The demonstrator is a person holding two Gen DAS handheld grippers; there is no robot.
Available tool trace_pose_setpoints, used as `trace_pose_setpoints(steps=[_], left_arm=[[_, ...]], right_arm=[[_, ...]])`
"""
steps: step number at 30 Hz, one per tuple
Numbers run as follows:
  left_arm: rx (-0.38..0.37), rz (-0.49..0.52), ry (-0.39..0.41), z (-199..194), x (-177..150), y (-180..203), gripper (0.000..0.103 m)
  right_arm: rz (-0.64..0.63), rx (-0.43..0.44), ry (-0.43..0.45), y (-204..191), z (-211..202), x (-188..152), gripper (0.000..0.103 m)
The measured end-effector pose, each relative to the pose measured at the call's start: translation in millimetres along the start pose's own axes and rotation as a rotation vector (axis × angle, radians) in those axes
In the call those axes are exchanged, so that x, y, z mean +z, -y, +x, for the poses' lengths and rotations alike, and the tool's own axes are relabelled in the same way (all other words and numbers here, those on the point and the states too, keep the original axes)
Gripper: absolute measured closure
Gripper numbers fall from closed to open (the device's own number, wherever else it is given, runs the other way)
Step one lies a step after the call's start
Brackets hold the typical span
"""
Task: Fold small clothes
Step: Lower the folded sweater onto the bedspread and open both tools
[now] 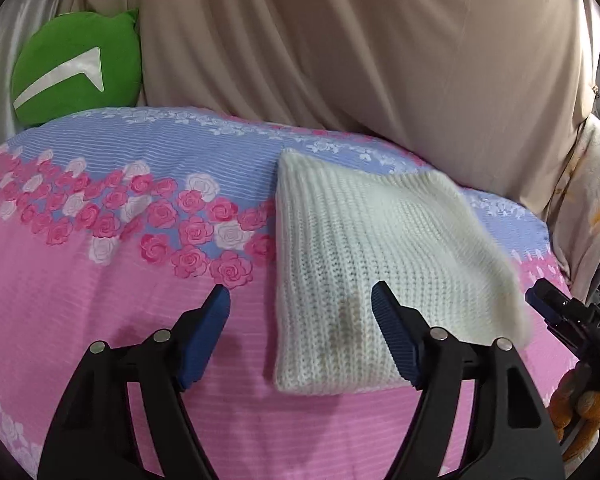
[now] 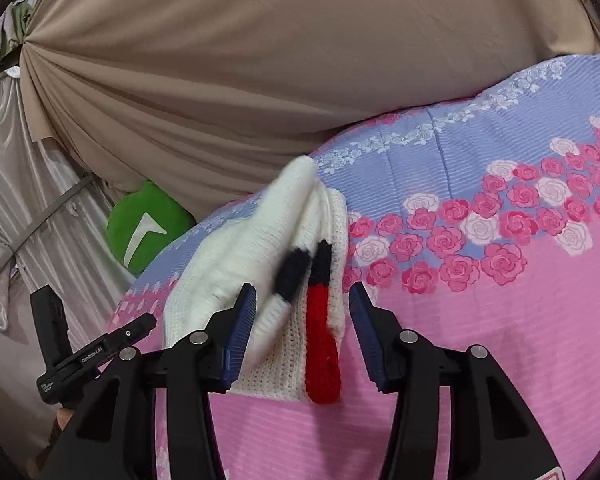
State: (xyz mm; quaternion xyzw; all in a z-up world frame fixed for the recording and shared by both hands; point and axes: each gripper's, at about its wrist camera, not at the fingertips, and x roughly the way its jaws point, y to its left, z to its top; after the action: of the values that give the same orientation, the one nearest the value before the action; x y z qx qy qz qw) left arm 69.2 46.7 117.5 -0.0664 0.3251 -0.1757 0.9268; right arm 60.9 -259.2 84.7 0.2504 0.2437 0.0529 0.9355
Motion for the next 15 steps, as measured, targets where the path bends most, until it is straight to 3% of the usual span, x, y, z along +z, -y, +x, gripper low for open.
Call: trace_pose_setpoints(steps=[4, 6, 8, 9, 12, 15], left_arm=[[-0.027, 0.039, 0.025, -9.3, 4.3, 25.3, 0.027], [0.018, 0.081, 0.005, -2.2, 0.0, 37.7, 0.027], [0.098, 0.111, -0.016, 7.9, -8.5, 39.5, 0.027], [0.13, 0.117, -0.027, 12.3, -12.3, 39.0, 0.027], [0.184, 0.114, -0.078, 27.4, -22.8, 28.2, 0.026], [0.192, 0.105, -0.109, 40.0, -31.8, 21.1, 0.025]], right_arm=[[-0.071, 0.031, -0.004, -29.8, 6.5, 9.7, 0.059], [-0.134, -0.008, -0.017, -43.5, 17.4, 7.1, 0.067], [-0.198, -0.058, -0.053, -51.7, 33.5, 0.1, 0.082], [-0.232, -0.106, -0.076, -53.4, 43.3, -5.7, 0.09], [-0.331, -0.276, -0.097, -48.3, 64.7, -19.5, 0.1], [-0.426, -0.394, -0.065, -51.3, 71.3, -22.9, 0.1]])
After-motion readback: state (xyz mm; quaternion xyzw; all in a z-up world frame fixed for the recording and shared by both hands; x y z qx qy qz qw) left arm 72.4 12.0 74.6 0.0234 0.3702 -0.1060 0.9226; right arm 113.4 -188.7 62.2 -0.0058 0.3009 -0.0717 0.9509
